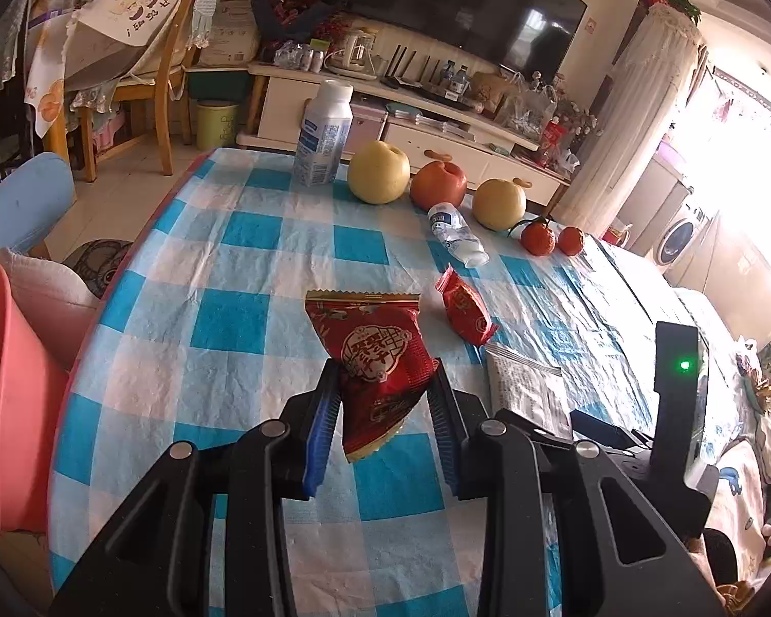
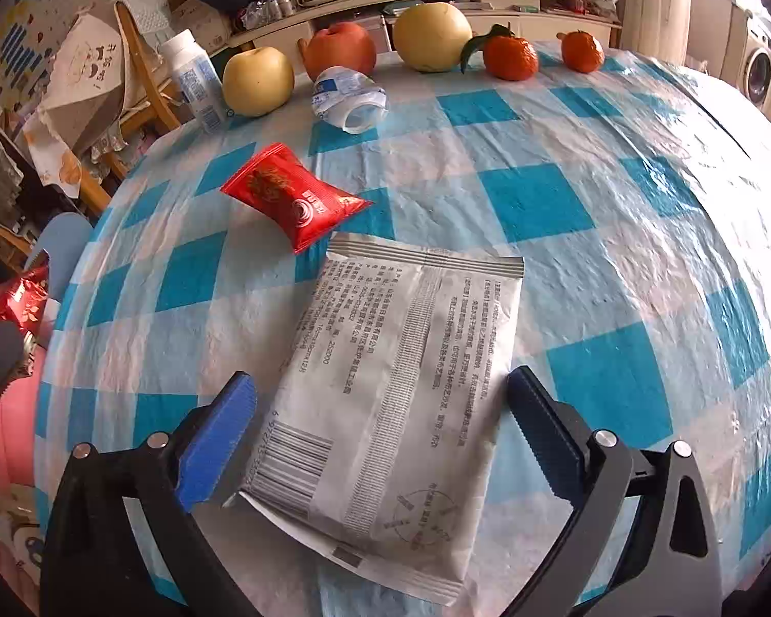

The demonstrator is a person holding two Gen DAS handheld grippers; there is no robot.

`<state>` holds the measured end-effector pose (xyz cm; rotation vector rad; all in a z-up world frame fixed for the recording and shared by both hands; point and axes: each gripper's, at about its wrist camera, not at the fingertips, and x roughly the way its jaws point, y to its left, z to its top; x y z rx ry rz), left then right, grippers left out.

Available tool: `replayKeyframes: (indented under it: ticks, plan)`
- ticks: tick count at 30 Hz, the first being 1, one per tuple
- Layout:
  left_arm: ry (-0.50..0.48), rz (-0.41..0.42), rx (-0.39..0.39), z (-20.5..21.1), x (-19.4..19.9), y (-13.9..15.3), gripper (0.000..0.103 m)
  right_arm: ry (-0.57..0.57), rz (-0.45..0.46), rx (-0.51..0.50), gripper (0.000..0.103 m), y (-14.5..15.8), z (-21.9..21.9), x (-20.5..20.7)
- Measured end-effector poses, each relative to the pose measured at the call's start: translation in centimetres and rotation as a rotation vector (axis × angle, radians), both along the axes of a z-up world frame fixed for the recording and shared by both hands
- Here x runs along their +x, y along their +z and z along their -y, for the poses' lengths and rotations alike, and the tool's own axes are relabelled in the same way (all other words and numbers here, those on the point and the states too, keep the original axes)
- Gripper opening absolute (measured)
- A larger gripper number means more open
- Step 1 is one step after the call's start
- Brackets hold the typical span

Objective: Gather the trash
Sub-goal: 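Open the right tool and grasp the white paper packet instead, then carry the red wrapper and white packet to the pink bucket and open both tools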

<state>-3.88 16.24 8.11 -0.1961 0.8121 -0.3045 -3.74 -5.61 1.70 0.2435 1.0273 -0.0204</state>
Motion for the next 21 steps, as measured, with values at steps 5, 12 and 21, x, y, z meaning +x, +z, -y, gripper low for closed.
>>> replayKeyframes:
  ticks: [5, 12, 21]
  plan:
    - [0.013, 0.003, -0.004, -0.7, 0.0, 0.2, 0.035, 0.071, 0.023, -0.159, 0.097, -0.9, -2.0, 0.0]
    - [0.031, 0.007, -0.034, -1.5, 0.0, 0.6, 0.035, 0.132, 0.081, -0.176, 0.073, -0.4, -2.2, -0.6]
    - [0.050, 0.015, -0.036, -2.1, -0.3, 0.9, 0.035, 0.182, 0.136, -0.084, 0.064, 1.0, -2.5, -1.9]
